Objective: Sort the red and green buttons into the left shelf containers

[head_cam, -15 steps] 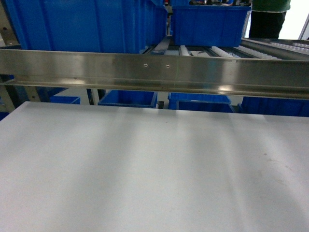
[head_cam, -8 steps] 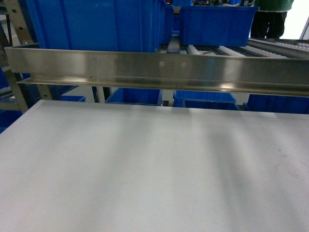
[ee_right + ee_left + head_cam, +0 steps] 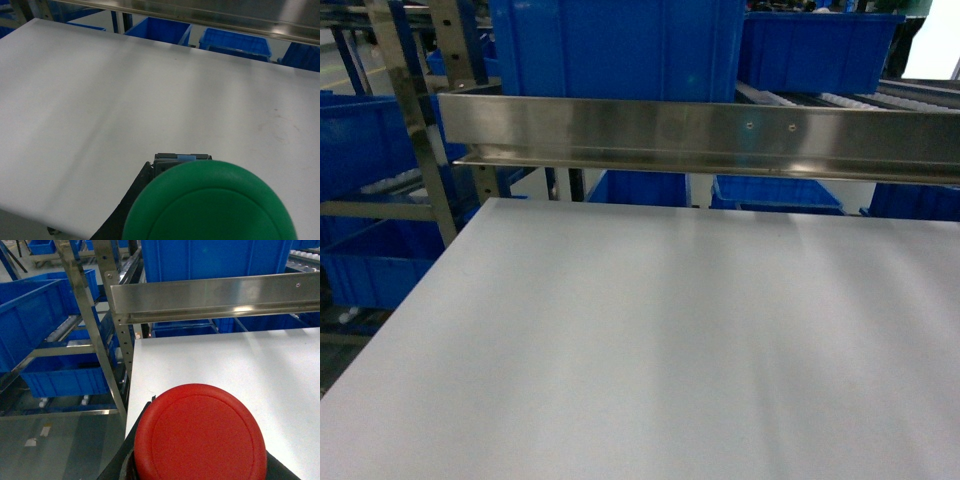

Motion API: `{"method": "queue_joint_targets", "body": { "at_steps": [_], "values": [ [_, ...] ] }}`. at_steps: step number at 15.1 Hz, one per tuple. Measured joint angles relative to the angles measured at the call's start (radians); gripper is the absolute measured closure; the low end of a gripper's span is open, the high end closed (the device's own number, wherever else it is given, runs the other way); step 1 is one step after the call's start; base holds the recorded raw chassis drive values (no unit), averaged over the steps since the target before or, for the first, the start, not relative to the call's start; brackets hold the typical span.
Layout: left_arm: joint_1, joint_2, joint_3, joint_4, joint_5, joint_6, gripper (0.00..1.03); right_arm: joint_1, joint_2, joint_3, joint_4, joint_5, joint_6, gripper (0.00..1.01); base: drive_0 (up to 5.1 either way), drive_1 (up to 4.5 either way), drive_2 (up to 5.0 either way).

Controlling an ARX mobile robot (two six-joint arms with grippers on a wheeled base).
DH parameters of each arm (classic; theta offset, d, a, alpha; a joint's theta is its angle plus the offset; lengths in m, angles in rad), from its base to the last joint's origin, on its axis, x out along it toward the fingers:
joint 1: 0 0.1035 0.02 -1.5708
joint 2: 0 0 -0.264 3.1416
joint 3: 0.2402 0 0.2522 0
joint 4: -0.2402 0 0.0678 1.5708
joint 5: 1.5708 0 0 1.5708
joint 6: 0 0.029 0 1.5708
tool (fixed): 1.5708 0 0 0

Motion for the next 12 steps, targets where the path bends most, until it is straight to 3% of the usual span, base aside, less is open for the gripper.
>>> {"method": "queue_joint_targets", "body": {
  "at_steps": [12],
  "values": [
    [0.0, 0.001, 0.0, 0.002, 0.0, 0.0, 0.78, 0.0, 0.0, 0.0, 0.001, 0.0, 0.0, 0.75, -4.7, 1.0, 3.7]
  ]
}}
